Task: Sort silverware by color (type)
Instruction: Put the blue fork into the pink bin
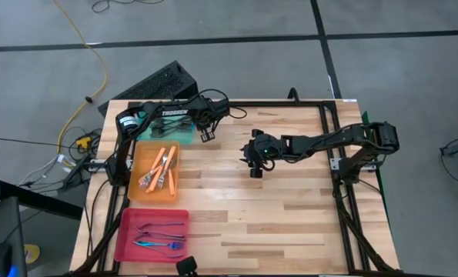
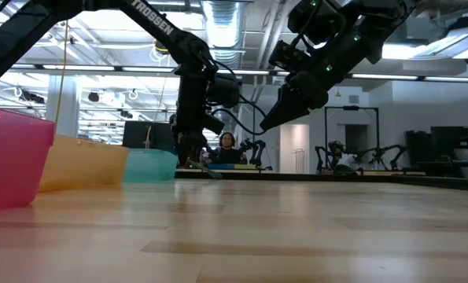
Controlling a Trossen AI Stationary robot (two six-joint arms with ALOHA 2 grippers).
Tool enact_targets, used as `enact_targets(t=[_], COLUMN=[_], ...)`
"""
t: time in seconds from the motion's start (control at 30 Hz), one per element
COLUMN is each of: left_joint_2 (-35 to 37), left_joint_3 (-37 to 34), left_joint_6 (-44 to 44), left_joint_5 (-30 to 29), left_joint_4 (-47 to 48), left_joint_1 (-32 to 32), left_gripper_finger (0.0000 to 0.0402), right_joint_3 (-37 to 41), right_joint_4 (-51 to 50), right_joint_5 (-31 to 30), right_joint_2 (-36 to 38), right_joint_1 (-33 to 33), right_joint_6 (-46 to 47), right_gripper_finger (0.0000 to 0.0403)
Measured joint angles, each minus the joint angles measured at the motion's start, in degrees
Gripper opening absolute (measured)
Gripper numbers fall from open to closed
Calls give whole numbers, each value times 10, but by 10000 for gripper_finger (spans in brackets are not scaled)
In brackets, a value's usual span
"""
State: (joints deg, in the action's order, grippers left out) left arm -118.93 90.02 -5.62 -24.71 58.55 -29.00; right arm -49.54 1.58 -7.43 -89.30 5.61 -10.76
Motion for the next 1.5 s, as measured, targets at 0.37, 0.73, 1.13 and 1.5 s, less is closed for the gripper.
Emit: enact_targets(t=[0.37, 0.73, 1.13, 1.5], left_joint_2=[1, 2, 51, 227], left_joint_3=[13, 165, 426, 337], left_joint_6=[-2, 9, 81, 254], left_joint_5=[4, -2, -60, -57], left_joint_4=[-2, 85, 290, 314], left_joint_1=[20, 42, 142, 282], left_gripper_finger=[0, 0, 0, 0], right_joint_3=[0, 0, 0, 2], right_joint_4=[-8, -50, -95, -100], right_joint_5=[0, 4, 5, 4], right_joint_2=[0, 0, 0, 0], right_joint_1=[-2, -35, -70, -82], right_joint_6=[9, 25, 49, 49], right_gripper_finger=[163, 155, 155, 155])
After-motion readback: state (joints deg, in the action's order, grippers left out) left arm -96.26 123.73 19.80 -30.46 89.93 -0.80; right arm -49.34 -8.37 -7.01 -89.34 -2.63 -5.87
